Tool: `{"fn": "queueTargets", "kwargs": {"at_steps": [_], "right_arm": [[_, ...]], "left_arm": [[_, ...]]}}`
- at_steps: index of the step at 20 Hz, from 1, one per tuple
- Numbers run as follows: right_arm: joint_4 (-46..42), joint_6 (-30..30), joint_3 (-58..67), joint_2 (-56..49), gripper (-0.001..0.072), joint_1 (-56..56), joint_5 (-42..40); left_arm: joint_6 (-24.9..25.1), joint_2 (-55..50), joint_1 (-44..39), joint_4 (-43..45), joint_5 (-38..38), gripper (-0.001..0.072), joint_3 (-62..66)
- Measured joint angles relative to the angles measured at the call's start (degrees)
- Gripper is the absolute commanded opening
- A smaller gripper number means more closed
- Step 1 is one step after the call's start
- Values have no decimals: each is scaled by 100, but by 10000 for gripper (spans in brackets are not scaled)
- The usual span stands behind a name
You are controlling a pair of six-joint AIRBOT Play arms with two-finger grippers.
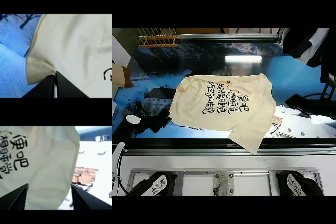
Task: Fold the clothes and pants, and hang the long-sleeved shirts on hangers.
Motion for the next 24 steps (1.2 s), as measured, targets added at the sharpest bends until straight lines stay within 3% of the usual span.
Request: {"fn": "queueTargets", "kwargs": {"at_steps": [5, 9, 14, 16, 19, 24], "right_arm": [[-7, -111, -754, -1235, 588, -352, -46], [802, -695, -903, -2253, 587, -76, -247], [1707, -1139, -933, -2752, 566, 560, -501], [1764, -1222, -946, -2826, 241, 767, -643], [1731, -1384, -946, -2865, 13, 898, -756], [1478, -1495, -490, -2400, 12, 778, -719]], "left_arm": [[46, 254, -2, 129, -48, 7, 4], [63, 306, -2, 153, -52, 7, 4], [63, 321, 0, 170, -61, 7, 4], [63, 321, 0, 170, -59, 7, 4], [63, 321, 0, 170, -59, 7, 4], [79, 404, -2, 170, -201, 7, 306]]}}
